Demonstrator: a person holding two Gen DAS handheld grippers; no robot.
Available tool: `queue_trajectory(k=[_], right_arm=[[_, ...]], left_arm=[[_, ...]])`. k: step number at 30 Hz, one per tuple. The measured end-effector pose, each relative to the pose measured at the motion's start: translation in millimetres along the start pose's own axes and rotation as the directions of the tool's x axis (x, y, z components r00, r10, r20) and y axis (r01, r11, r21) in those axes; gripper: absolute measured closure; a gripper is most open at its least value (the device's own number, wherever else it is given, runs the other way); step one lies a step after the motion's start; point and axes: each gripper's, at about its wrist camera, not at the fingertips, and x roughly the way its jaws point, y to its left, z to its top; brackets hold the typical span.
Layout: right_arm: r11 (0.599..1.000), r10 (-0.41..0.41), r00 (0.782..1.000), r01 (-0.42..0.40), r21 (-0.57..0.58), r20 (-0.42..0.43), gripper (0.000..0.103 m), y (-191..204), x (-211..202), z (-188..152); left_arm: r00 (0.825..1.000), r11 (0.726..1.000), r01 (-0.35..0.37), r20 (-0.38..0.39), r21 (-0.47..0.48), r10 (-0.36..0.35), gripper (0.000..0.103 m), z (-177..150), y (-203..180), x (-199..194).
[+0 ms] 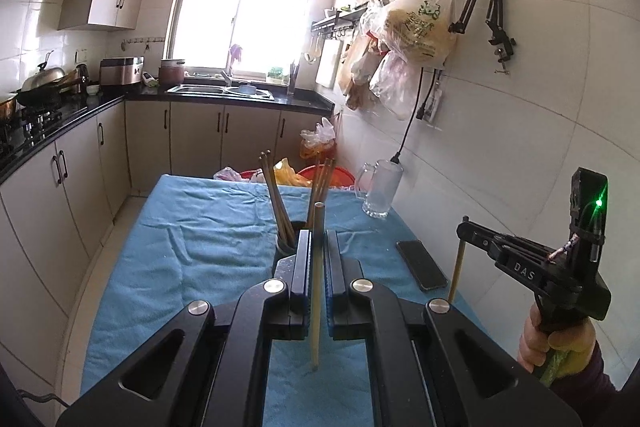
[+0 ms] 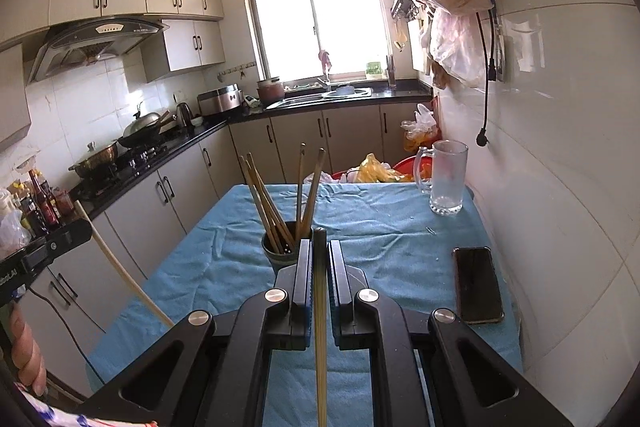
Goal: Organize utensils
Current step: 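Lift both chopsticks and carry them above the black holder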
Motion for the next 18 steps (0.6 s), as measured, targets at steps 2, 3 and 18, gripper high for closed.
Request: queue_trajectory(k=[2, 3, 18], right_arm=[[1.000, 0.000, 1.000, 0.001, -0.003, 0.008, 0.096, 1, 1, 3], [1.000, 0.001, 1.000, -0.001, -0.004, 0.011, 0.096, 2, 2, 5], [1.000, -0.002, 1.000, 0.002, -0.004, 0.025, 0.096, 2, 19, 17]], left_arm=[[1.000, 1.000, -0.009, 0.003, 0.007, 0.009, 0.098, 6, 1, 3], [1.000, 1.000, -0.013, 0.004, 0.010, 0.013, 0.098, 9, 1, 4], [0.992, 0.987, -0.129, 0.010, 0.095, 0.128, 0.098, 30, -1, 29]])
